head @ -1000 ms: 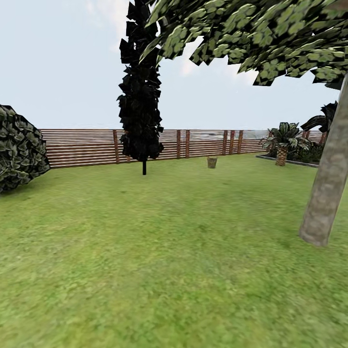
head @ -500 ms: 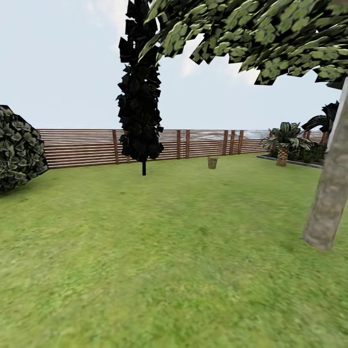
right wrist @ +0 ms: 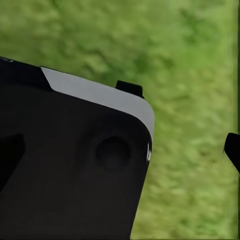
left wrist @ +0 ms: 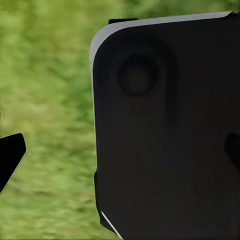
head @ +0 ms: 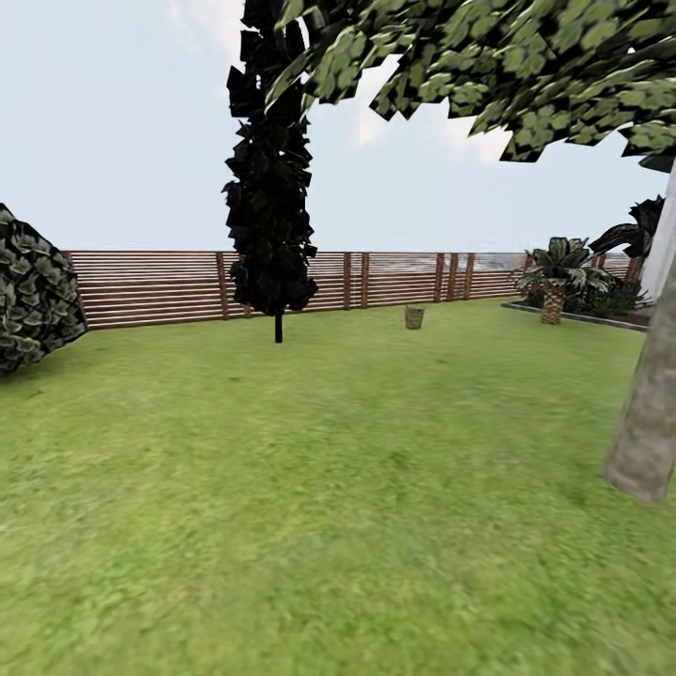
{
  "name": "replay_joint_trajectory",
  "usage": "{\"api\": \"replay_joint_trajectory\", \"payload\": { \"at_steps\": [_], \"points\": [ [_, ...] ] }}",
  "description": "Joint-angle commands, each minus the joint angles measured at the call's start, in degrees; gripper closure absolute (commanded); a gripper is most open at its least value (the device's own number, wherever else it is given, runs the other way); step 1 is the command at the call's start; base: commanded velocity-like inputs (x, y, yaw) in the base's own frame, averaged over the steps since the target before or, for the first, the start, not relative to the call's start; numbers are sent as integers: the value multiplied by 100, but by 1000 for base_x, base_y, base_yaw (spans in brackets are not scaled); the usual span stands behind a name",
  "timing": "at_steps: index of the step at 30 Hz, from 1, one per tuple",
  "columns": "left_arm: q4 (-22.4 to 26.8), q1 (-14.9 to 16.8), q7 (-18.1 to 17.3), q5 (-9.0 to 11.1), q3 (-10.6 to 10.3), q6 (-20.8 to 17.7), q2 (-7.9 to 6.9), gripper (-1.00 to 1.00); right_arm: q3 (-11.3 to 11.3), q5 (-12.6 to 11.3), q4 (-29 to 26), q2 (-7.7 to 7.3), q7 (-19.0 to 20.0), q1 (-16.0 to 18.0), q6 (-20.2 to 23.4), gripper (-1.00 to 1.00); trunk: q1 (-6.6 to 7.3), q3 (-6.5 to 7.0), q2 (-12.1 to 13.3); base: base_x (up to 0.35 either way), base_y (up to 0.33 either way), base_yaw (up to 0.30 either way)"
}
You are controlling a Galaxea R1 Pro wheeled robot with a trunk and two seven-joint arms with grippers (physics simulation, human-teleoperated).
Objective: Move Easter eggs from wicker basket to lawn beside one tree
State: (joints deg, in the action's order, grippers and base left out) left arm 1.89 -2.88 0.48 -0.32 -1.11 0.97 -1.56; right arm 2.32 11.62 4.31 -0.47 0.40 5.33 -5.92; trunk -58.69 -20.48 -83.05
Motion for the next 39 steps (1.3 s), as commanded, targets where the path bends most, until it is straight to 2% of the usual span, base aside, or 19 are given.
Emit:
{"api": "replay_joint_trajectory", "payload": {
  "at_steps": [1, 39],
  "points": [
    [15, -3, 5, -3, -11, 8, 2, -100, 19, 5, 25, -3, 4, 9, -41, -100, -4, -5, -3, 334, 0, 0],
    [145, -2, -4, -3, -12, 0, 0, -100, 13, -17, 26, -14, -31, 9, -41, -100, -4, -5, -3, 334, 0, 0]
  ]
}}
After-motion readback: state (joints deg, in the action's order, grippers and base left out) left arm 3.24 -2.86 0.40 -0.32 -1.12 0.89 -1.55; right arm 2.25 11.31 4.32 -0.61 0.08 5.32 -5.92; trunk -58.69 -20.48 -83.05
